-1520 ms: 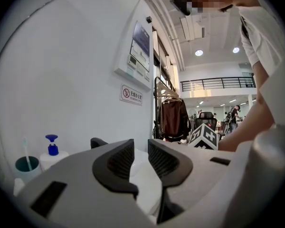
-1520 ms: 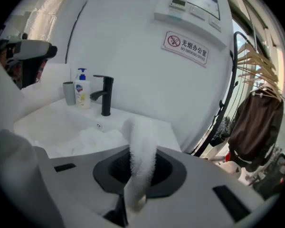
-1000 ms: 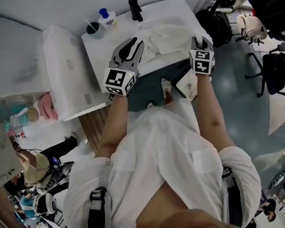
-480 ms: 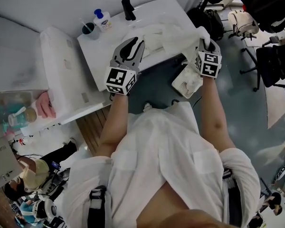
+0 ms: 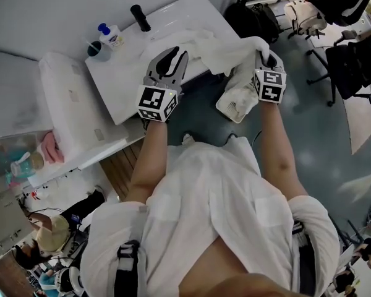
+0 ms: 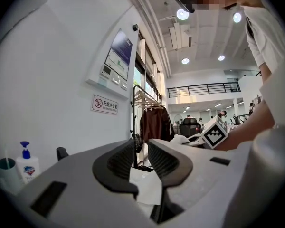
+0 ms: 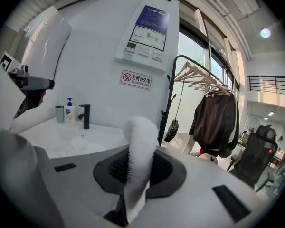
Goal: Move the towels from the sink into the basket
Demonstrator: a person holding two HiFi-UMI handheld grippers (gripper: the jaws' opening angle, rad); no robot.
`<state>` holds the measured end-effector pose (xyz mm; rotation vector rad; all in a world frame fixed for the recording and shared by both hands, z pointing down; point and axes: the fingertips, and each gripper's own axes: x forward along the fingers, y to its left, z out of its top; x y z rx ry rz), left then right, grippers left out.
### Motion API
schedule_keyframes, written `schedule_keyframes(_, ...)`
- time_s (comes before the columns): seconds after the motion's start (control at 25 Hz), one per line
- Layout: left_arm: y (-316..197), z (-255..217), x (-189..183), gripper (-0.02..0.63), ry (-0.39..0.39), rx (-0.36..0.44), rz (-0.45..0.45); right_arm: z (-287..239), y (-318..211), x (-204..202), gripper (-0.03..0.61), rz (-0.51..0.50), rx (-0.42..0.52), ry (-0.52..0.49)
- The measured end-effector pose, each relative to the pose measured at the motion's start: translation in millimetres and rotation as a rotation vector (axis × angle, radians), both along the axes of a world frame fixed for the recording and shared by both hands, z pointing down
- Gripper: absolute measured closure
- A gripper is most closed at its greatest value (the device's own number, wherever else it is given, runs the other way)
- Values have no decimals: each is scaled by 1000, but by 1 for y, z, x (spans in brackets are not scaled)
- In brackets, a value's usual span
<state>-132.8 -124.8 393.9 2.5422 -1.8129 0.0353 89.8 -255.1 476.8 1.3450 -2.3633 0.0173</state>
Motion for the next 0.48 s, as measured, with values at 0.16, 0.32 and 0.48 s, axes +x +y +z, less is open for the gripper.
schedule_keyframes(0.16,-12,1,41,529,-5,-13,38,-2,0,35,512,0,-1,-14)
schedule_keyframes(0.32,-25,0,77,529,-1,-14,58,-7,-4,73,512,9,2,-35)
schedule_keyframes(0.48,-35,1,109,529,8,-12,71,-8,-6,107,512,20,0,-60)
